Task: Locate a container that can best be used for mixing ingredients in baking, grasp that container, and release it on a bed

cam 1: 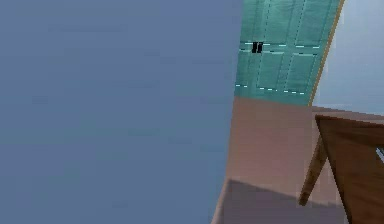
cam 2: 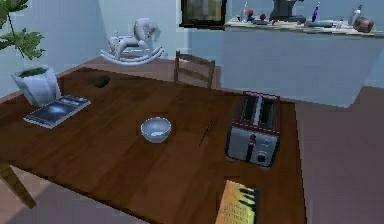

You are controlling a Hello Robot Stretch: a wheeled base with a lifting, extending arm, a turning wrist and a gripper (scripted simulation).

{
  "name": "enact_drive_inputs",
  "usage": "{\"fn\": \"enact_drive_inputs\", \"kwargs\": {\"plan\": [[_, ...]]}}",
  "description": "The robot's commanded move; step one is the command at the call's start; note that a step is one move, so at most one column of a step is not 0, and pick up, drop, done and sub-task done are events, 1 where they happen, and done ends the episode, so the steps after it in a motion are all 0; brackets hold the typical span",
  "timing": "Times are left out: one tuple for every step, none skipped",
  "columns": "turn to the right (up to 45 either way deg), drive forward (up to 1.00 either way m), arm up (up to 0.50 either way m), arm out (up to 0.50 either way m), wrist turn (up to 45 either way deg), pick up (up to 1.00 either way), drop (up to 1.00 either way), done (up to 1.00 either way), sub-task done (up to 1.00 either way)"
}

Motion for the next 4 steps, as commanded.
{"fn": "enact_drive_inputs", "kwargs": {"plan": [[0.0, 0.00, 0.38, 0.00, 0.0, 0.00, 0.00, 0.00, 0.00], [0.0, 0.00, 0.00, 0.44, 0.0, 0.00, 0.00, 0.00, 0.00], [0.0, 0.00, 0.00, 0.00, 45.0, 0.00, 0.00, 0.00, 0.00], [0.0, 0.00, 0.00, 0.00, 45.0, 0.00, 0.00, 0.00, 0.00]]}}
